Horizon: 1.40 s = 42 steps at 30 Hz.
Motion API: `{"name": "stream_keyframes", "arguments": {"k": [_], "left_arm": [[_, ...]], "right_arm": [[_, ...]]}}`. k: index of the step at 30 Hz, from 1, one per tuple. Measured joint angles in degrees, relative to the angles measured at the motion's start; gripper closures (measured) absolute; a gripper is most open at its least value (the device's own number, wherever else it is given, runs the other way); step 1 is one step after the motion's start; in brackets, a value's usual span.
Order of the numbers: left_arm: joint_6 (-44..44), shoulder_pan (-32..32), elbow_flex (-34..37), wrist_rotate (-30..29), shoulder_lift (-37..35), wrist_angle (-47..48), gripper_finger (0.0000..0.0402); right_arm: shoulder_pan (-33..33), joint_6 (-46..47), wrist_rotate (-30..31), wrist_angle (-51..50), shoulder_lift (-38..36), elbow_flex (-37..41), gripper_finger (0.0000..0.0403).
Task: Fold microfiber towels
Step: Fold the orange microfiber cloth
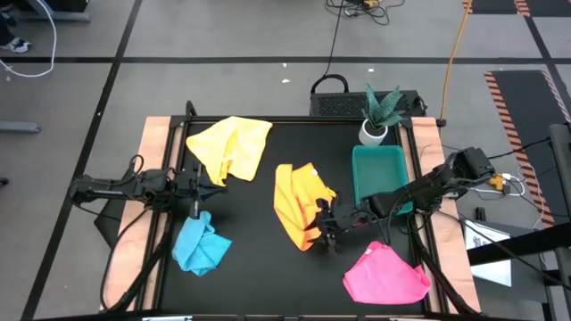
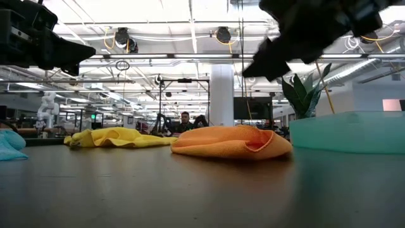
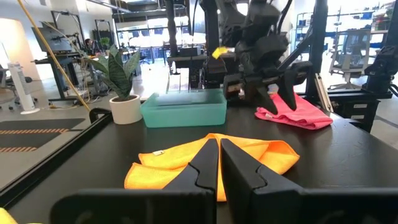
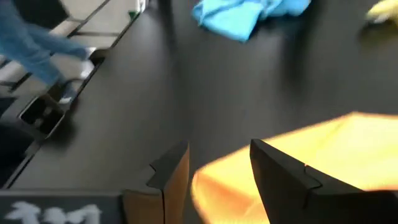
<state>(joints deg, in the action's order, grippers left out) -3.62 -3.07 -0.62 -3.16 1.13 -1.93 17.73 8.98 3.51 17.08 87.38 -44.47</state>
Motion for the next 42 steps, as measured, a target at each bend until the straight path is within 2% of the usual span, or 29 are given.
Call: {"name": "stream_keyframes", "arguments": {"k": [4, 8, 14, 21, 30, 32, 38, 42], "left_arm": [[0.0, 0.0, 0.0, 0.0, 0.0, 0.0, 0.038], [0.0, 0.0, 0.0, 0.0, 0.0, 0.0, 0.038], [0.0, 0.0, 0.0, 0.0, 0.0, 0.0, 0.038], [-1.7, 0.0, 0.0, -0.4, 0.0, -0.1, 0.038], [-5.9, 0.0, 0.0, -10.2, 0.0, -1.4, 0.038], [-4.9, 0.0, 0.0, -10.4, 0.0, -1.4, 0.038], [-4.2, 0.0, 0.0, -11.0, 0.0, -1.7, 0.038], [0.4, 0.0, 0.0, -10.6, 0.0, -3.0, 0.038]], "right_arm": [[-3.0, -0.8, 11.0, -3.8, 0.6, -3.4, 0.0238], [-9.5, -0.4, 12.7, -4.4, 0.6, -3.8, 0.0238], [-19.9, -0.7, 6.4, -6.7, 1.9, -3.8, 0.0238], [-27.5, -1.1, -0.8, -2.7, 8.8, -3.8, 0.0238], [-31.6, 3.0, -0.7, 11.9, 18.8, -3.8, 0.0238], [-32.3, 5.0, -0.8, 14.6, 20.6, -3.8, 0.0238], [-33.8, 7.9, -0.9, 14.6, 25.1, -8.2, 0.0242], [-33.8, 8.1, -4.9, 13.8, 26.2, -10.7, 0.0275]]}}
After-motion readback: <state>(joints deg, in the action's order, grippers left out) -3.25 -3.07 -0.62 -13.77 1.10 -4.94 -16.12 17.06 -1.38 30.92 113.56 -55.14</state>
